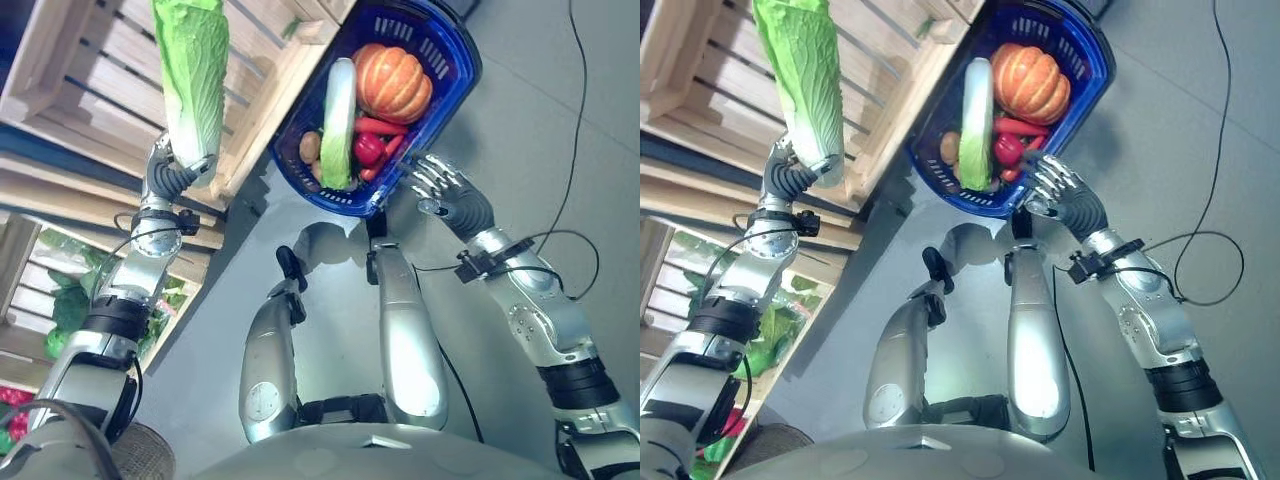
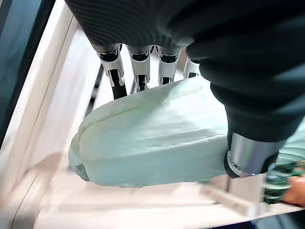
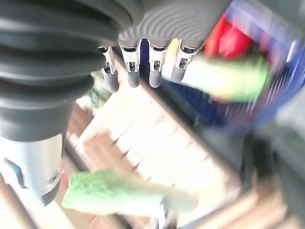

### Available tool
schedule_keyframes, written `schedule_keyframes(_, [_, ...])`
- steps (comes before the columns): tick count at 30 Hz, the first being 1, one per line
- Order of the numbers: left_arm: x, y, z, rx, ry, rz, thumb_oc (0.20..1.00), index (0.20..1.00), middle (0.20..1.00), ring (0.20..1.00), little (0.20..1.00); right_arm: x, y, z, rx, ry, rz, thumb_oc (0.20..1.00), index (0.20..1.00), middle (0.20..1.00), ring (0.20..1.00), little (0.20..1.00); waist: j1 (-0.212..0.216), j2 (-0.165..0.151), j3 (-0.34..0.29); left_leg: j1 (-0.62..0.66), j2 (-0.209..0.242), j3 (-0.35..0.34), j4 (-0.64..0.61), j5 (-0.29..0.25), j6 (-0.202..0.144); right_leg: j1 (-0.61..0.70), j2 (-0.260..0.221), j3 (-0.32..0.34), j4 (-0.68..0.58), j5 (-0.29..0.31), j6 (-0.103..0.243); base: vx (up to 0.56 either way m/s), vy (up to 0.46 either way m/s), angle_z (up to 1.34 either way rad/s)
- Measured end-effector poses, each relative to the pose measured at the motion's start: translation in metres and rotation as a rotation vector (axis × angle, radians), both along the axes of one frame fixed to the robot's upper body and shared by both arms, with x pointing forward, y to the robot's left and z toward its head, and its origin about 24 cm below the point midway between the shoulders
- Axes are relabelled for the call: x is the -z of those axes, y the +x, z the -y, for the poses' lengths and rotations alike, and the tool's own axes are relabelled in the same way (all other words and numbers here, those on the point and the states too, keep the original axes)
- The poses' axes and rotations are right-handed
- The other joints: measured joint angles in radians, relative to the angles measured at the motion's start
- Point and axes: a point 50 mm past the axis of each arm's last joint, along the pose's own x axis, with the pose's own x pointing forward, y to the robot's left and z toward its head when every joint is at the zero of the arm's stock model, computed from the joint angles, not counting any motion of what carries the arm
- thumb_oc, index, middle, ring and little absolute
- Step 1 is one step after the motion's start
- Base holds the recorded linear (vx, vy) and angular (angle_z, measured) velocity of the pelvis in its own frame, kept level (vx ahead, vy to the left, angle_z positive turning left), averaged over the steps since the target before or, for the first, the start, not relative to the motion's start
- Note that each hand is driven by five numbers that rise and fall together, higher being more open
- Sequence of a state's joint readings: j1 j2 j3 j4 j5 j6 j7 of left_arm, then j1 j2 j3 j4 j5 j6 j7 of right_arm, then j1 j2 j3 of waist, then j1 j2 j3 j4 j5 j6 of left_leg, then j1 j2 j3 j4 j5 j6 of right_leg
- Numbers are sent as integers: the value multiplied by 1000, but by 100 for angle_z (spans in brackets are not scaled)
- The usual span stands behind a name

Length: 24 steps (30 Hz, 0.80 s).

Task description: Pick up fruits and vegetables into the basket

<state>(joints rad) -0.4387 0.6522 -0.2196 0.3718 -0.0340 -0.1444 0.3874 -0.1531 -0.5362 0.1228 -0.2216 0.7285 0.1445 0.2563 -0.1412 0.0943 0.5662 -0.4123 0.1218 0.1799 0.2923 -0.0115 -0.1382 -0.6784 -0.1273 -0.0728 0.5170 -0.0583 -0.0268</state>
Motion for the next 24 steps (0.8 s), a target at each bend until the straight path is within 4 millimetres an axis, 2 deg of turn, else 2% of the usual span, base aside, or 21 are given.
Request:
schedule_keyframes(6, [-15,-9,22,99,138,102,200,200,200,200,200,-11,6,-21,-85,65,17,1000,1000,1000,1000,1000,55,-1,0,23,3,-49,-1,4,-1,67,-4,-46,-26,-1,3,-5,-135,20])
schedule_keyframes(11, [-32,-13,44,237,209,156,200,200,200,200,200,-41,12,-45,-139,37,132,1000,1000,1000,1000,1000,88,-3,1,50,4,-83,1,4,1,129,-9,-76,-46,0,5,28,-104,17])
schedule_keyframes(16, [-34,-14,60,339,284,128,200,200,200,200,200,-58,19,-49,-39,33,194,1000,1000,1000,1000,1000,113,-6,1,74,2,-92,2,-2,10,173,-10,-83,-69,5,13,46,-75,8])
schedule_keyframes(24, [-27,-13,76,437,375,56,200,200,200,200,200,-60,29,-48,141,31,171,1000,1000,1000,1000,1000,117,-14,0,109,1,-97,2,-7,16,233,-15,-98,-102,16,19,32,-38,6])
